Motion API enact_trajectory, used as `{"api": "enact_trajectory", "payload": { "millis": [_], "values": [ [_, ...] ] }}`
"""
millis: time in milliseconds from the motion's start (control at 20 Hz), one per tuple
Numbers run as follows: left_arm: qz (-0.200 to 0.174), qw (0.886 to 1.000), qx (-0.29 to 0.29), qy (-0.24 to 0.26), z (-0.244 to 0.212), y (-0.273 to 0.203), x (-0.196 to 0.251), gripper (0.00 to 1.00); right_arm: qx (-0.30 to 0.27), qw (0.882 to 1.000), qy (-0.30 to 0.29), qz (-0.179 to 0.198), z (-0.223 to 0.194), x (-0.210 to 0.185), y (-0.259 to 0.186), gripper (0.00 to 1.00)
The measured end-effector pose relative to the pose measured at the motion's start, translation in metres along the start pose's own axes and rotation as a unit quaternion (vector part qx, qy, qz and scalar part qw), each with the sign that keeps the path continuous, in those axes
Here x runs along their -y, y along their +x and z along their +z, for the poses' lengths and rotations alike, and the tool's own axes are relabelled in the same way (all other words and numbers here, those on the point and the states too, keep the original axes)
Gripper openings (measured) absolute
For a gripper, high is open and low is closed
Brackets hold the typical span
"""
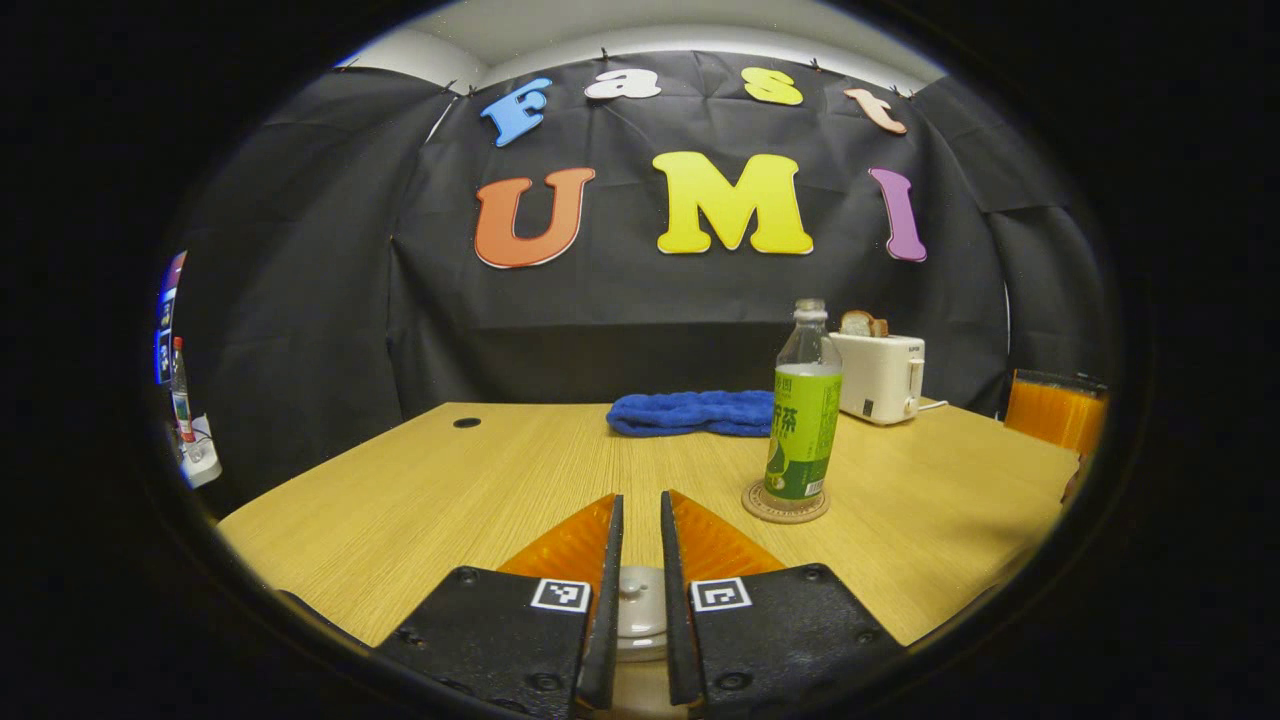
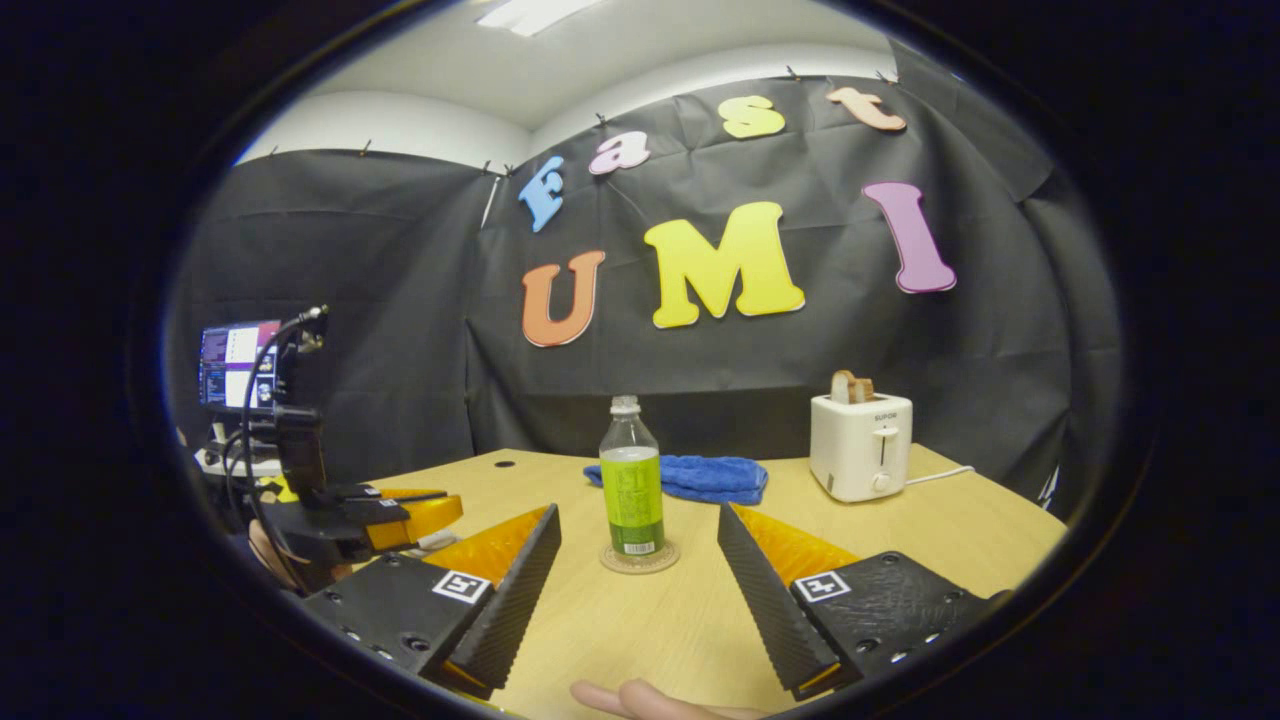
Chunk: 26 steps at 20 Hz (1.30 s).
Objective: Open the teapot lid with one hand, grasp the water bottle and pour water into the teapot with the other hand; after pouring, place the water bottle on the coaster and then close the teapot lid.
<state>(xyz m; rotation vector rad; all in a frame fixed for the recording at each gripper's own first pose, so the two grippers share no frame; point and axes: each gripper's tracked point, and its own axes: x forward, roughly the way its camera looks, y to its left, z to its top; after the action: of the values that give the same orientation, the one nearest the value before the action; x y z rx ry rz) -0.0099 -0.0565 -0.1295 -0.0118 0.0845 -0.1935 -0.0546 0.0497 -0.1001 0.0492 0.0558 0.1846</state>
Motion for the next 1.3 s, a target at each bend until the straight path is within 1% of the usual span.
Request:
{"api": "enact_trajectory", "payload": {
  "millis": [100,150,200,250,300,350,400,500,550,650,750,800,900,1000,1050,1100,1200,1300],
  "values": [
    [-0.008,1.000,0.010,-0.005,0.014,-0.006,0.006,0.28,0.003,1.000,-0.005,0.000,0.002,-0.001,-0.003,0.94],
    [-0.007,1.000,0.017,-0.006,0.023,-0.011,0.008,0.33,0.004,1.000,-0.009,-0.002,0.003,-0.001,-0.004,0.95],
    [-0.006,1.000,0.019,-0.006,0.029,-0.013,0.009,0.35,0.006,1.000,-0.011,-0.002,0.006,-0.002,-0.005,0.94],
    [0.002,1.000,0.017,-0.005,0.034,-0.017,0.009,0.45,0.009,1.000,-0.015,-0.005,0.008,-0.002,-0.007,0.94],
    [0.006,1.000,0.017,-0.004,0.039,-0.021,0.010,0.48,0.013,1.000,-0.018,-0.013,0.013,0.000,-0.009,0.94],
    [0.006,1.000,0.018,-0.001,0.043,-0.027,0.014,0.59,0.015,0.999,-0.019,-0.025,0.015,0.003,-0.011,0.94],
    [0.008,1.000,0.023,0.001,0.050,-0.032,0.017,0.63,0.016,0.999,-0.020,-0.030,0.017,0.003,-0.013,0.94],
    [0.006,0.999,0.031,0.014,0.060,-0.041,0.025,0.73,0.016,0.999,-0.028,-0.041,0.023,0.004,-0.018,0.94],
    [0.004,0.999,0.036,0.019,0.066,-0.046,0.029,0.88,0.018,0.998,-0.033,-0.048,0.027,0.005,-0.021,0.94],
    [0.011,0.999,0.040,0.026,0.073,-0.055,0.032,0.98,0.007,0.995,-0.043,-0.088,0.031,0.020,-0.027,0.94],
    [0.027,0.999,0.038,0.022,0.076,-0.063,0.031,0.99,-0.005,0.993,-0.043,-0.111,0.037,0.025,-0.036,0.96],
    [0.032,0.999,0.039,0.020,0.076,-0.068,0.032,0.99,-0.004,0.993,-0.035,-0.112,0.042,0.024,-0.040,0.95],
    [0.031,0.998,0.042,0.024,0.079,-0.076,0.038,0.99,-0.003,0.993,-0.032,-0.117,0.049,0.027,-0.046,0.95],
    [0.024,0.998,0.044,0.024,0.079,-0.080,0.042,0.99,-0.005,0.990,-0.047,-0.130,0.053,0.035,-0.053,0.95],
    [0.018,0.999,0.042,0.020,0.079,-0.081,0.045,0.99,-0.001,0.989,-0.054,-0.136,0.058,0.036,-0.056,0.96],
    [0.015,0.999,0.045,0.017,0.081,-0.082,0.046,0.99,0.004,0.989,-0.058,-0.139,0.063,0.036,-0.058,0.95],
    [0.016,0.998,0.054,0.012,0.084,-0.084,0.044,0.99,0.011,0.989,-0.065,-0.136,0.068,0.033,-0.062,0.95],
    [0.015,0.999,0.049,0.012,0.081,-0.082,0.043,0.99,0.014,0.988,-0.074,-0.132,0.070,0.030,-0.065,0.95]
  ]
}}
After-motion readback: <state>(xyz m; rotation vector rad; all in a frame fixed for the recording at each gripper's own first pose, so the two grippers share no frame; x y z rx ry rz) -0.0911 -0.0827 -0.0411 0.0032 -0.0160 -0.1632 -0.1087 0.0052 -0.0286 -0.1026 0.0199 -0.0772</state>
